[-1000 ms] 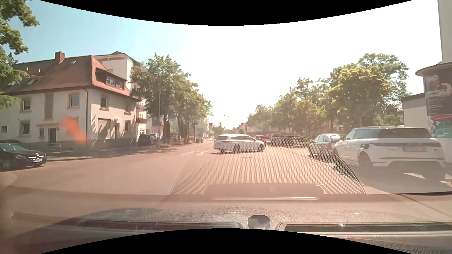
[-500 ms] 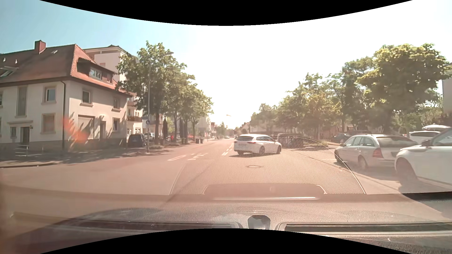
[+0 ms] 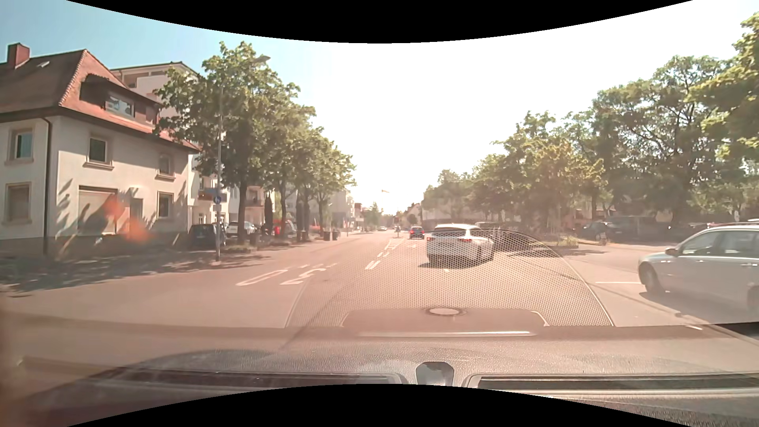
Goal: Follow the waypoints while adhering to traffic rules and regulations
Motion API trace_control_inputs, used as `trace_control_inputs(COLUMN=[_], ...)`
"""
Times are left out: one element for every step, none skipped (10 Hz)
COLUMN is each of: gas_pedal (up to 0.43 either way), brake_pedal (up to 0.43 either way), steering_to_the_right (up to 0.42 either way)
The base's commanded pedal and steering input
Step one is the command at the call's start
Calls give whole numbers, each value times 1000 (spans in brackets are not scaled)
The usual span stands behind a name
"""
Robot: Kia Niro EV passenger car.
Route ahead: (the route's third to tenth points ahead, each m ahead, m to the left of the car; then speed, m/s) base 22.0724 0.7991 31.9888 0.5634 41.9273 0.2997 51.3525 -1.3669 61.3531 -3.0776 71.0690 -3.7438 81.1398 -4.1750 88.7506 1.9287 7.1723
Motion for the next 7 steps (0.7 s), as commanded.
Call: trace_control_inputs(gas_pedal=[0,0,0,0,0,0,0], brake_pedal=[85,98,104,104,98,91,61], steering_to_the_right=[5,11,11,11,11,11,10])
